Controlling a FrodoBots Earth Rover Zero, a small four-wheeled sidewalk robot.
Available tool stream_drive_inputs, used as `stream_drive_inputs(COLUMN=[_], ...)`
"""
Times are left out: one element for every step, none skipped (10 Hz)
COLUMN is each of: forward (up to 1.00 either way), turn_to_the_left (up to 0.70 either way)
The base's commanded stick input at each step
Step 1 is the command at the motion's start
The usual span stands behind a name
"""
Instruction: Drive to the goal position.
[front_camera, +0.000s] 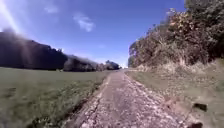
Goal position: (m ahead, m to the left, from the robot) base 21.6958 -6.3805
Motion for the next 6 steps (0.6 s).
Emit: stream_drive_inputs(forward=[1.00,1.00,1.00,1.00,1.00,1.00], turn_to_the_left=[0.00,-0.15,-0.34,-0.27,-0.07,0.00])
